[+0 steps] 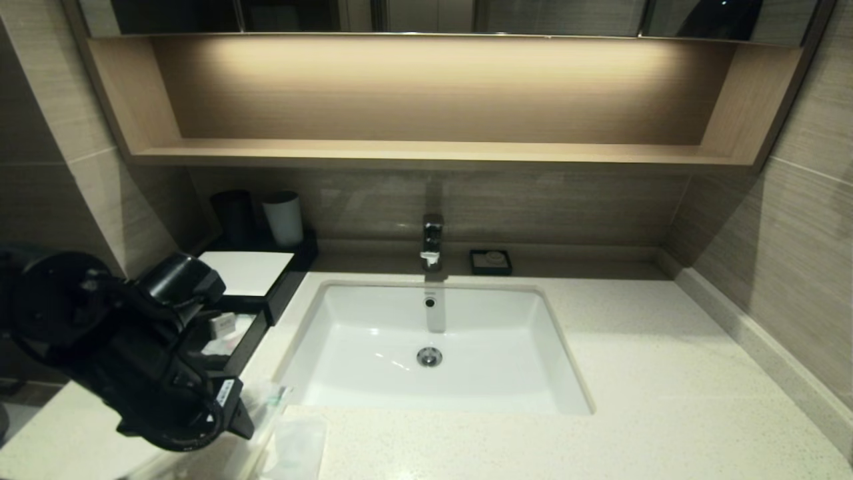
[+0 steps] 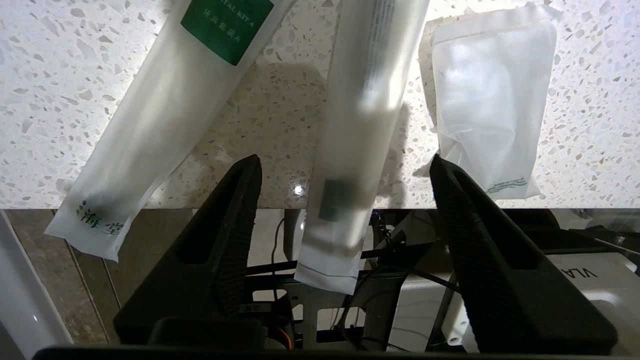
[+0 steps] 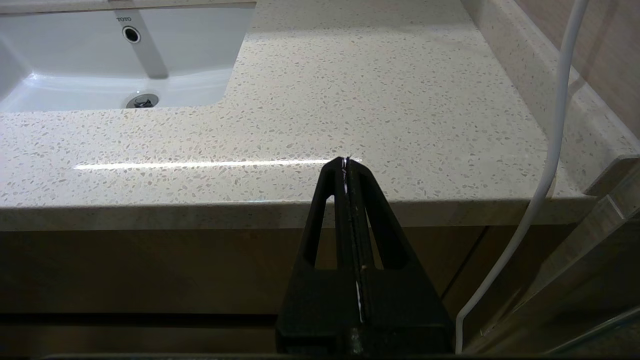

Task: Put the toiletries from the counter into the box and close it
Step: Pick up the bathroom toiletry

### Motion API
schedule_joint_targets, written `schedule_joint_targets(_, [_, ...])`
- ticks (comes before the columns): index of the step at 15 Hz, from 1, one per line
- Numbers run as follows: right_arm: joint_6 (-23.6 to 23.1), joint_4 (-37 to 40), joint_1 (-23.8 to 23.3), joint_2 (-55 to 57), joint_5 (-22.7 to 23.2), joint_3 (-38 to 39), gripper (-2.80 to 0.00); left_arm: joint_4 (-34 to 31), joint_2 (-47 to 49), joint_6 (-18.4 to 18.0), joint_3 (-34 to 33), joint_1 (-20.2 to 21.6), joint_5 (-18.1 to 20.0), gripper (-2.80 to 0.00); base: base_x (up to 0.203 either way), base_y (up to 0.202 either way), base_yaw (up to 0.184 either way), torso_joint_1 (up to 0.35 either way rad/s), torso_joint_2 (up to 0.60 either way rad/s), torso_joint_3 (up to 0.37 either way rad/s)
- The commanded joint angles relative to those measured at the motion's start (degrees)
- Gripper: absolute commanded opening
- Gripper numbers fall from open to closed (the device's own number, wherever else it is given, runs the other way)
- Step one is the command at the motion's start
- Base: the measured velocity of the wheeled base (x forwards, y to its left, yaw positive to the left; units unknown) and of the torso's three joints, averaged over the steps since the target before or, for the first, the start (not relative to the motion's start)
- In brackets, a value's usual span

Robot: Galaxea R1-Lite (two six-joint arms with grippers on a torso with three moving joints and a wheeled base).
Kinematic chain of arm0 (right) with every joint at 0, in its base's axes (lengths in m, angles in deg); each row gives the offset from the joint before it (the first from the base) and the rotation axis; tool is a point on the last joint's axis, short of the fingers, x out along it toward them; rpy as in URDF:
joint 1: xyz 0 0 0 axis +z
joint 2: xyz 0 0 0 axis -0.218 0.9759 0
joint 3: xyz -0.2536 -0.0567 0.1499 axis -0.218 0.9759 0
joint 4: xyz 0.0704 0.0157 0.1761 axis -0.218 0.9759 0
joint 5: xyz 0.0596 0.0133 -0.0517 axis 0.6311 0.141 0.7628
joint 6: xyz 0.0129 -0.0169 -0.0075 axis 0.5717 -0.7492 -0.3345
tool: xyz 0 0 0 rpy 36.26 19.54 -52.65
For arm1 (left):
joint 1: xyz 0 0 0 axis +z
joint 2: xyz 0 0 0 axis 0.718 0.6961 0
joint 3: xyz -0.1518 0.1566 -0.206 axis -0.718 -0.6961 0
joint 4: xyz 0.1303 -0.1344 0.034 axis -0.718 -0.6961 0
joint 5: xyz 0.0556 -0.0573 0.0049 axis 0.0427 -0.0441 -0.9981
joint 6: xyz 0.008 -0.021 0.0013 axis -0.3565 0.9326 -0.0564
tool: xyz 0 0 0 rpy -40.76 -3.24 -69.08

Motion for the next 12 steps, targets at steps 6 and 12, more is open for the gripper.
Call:
schedule_joint_targets(6, [0.0, 0.1, 0.0, 0.1, 0.0, -0.1, -2.80, 6.2, 5.4, -0.1, -3.9, -1.3, -0.1, 0.00, 0.000, 0.000, 0.000, 0.000, 0.00, 0.000])
schedule_joint_targets(12, [0.0, 0.1, 0.0, 0.1, 0.0, 0.0, -2.80, 6.4, 5.5, -0.1, -4.3, -2.1, 0.0, 0.00, 0.000, 0.000, 0.000, 0.000, 0.00, 0.000])
